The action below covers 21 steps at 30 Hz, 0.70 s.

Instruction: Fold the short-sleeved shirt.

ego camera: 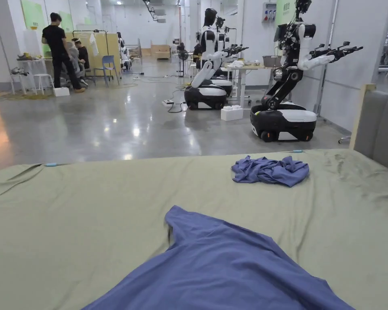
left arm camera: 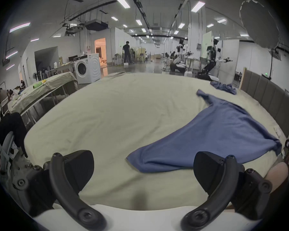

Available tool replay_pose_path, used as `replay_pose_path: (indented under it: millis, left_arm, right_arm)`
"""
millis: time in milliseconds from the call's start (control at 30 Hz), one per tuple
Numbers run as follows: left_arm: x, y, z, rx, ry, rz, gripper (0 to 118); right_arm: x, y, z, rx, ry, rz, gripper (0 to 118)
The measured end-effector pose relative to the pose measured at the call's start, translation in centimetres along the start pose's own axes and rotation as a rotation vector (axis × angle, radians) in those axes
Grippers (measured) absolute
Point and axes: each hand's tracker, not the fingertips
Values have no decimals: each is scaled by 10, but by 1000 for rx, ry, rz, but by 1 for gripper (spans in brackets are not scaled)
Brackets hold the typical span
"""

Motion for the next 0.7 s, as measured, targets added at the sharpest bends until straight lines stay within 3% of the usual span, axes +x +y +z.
replay_pose_path:
  millis: [33,67,100,133,167,200,233,300,367,467,500,533,567,600,700]
  left_arm:
    - [0,4,14,18,9,10,117]
    - [-1,7,32,67,-18,40,100]
    - [-3,9,52,119,-43,67,52]
    - [-2,11,67,162,-48,91,52]
    - [1,11,78,190,-26,86,32]
    - [4,13,81,206,3,60,0]
    - [2,15,88,238,21,58,0]
    - [-2,22,78,168,-40,31,0]
    - [-10,20,59,158,-17,72,0]
    - [-25,22,-6,-33,-59,149,0]
    - [-29,17,-26,-36,-79,182,11]
    - [-30,17,-44,-75,-57,181,47]
    - [-31,16,-65,-129,-42,176,94]
    - [-31,15,-83,-190,-31,161,114]
    - [-26,8,-119,-229,-21,177,112]
  right_arm:
    - [-5,7,13,31,23,-4,118]
    - [-13,15,26,55,47,-12,111]
    - [-23,23,39,77,74,-22,74]
    - [-31,28,48,115,111,-26,74]
    - [-45,35,57,149,125,-9,55]
    - [-58,40,61,163,108,17,15]
    - [-71,43,66,187,57,43,3]
    - [-93,56,68,167,209,91,2]
    - [-116,63,69,210,204,160,2]
    - [-139,74,63,192,293,154,2]
    - [-145,77,61,194,297,152,2]
    - [-149,79,59,189,311,159,2]
    - [-154,80,54,188,319,175,2]
    - [-159,80,51,193,309,191,2]
    - [-166,80,39,162,310,228,2]
